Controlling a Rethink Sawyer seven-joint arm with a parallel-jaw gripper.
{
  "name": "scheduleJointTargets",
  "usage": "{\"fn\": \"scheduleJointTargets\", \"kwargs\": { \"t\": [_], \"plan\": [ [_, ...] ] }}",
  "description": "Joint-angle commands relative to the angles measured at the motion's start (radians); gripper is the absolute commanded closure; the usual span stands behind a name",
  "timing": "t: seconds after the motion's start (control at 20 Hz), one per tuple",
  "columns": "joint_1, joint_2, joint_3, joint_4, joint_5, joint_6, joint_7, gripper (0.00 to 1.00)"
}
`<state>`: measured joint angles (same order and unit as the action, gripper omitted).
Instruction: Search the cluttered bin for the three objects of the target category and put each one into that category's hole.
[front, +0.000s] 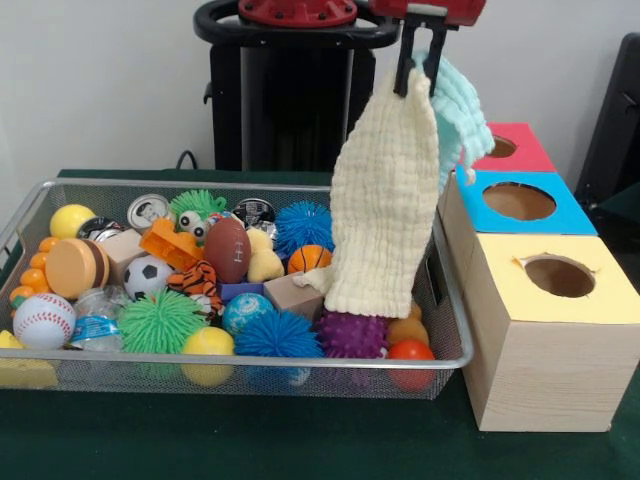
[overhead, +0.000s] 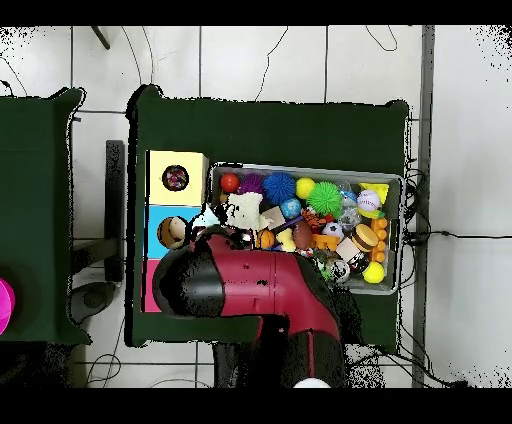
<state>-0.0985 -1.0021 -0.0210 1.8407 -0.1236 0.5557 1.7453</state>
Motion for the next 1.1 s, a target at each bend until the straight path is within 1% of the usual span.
{"fn": "scheduleJointTargets", "kwargs": {
  "t": [0.05, 0.15, 0.3, 0.4, 0.5, 0.7, 0.9, 1.1],
  "plan": [
    [0.02, 0.029, -0.029, 0.033, -0.065, -0.081, 0.148, 1.0],
    [0.03, 0.024, -0.052, 0.025, -0.08, -0.104, 0.149, 1.0],
    [0.063, 0.033, -0.113, -0.004, -0.141, -0.101, 0.144, 1.0],
    [0.069, 0.044, -0.127, -0.012, -0.158, -0.09, 0.136, 1.0],
    [0.082, 0.075, -0.142, -0.024, -0.172, -0.085, 0.145, 1.0],
    [0.119, 0.154, -0.184, -0.051, -0.208, -0.114, 0.176, 1.0],
    [0.131, 0.187, -0.205, -0.054, -0.229, -0.133, 0.165, 1.0],
    [0.118, 0.174, -0.191, -0.037, -0.21, -0.139, 0.145, 1.0]
  ]
}}
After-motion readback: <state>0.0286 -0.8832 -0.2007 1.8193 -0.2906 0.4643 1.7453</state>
